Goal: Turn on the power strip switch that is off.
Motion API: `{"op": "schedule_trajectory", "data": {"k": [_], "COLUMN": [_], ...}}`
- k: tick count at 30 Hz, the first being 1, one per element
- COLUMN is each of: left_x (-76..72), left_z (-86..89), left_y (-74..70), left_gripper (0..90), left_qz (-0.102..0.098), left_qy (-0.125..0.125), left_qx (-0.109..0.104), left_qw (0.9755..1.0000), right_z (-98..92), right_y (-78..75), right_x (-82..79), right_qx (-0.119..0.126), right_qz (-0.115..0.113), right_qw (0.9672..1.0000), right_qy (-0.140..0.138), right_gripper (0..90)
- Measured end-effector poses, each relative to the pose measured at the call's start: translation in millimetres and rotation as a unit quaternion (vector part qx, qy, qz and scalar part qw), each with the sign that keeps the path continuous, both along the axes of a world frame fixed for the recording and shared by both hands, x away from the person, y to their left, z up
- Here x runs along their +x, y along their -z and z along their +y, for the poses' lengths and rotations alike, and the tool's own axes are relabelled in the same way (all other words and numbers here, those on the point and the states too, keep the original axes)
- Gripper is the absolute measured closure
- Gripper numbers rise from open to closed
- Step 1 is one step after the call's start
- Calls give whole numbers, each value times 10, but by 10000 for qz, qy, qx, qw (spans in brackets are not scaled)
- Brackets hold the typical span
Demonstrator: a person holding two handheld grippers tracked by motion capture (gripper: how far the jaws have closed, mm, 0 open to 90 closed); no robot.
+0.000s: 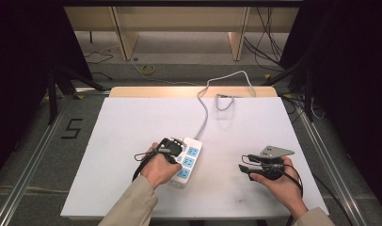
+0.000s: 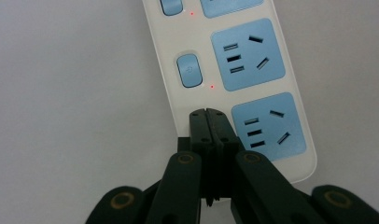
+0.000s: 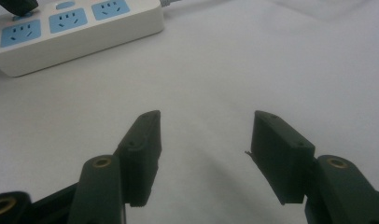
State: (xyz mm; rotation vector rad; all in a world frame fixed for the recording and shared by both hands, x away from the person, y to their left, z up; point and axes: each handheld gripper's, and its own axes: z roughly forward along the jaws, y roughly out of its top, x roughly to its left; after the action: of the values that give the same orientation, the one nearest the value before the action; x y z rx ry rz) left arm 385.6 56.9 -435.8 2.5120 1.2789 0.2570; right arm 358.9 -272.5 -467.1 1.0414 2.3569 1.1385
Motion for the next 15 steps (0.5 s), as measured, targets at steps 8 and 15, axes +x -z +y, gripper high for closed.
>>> {"op": "schedule_trajectory", "data": {"k": [8, 15], "left_x": [-7, -7], "left_z": [2, 1], "left_y": [-3, -3], "left_gripper": [900, 900], "left_qz": [57, 55], "left_qy": [-2, 2], "left_qx": [-2, 1], "left_qw": [10000, 10000], "right_z": [1, 0], "right_y": [0, -1], "right_x": [0, -1], "right_qx": [-1, -1], "right_qz": [0, -3], "right_qw": [10000, 10000], "right_qy": [-1, 0], "right_gripper": [436, 436]}}
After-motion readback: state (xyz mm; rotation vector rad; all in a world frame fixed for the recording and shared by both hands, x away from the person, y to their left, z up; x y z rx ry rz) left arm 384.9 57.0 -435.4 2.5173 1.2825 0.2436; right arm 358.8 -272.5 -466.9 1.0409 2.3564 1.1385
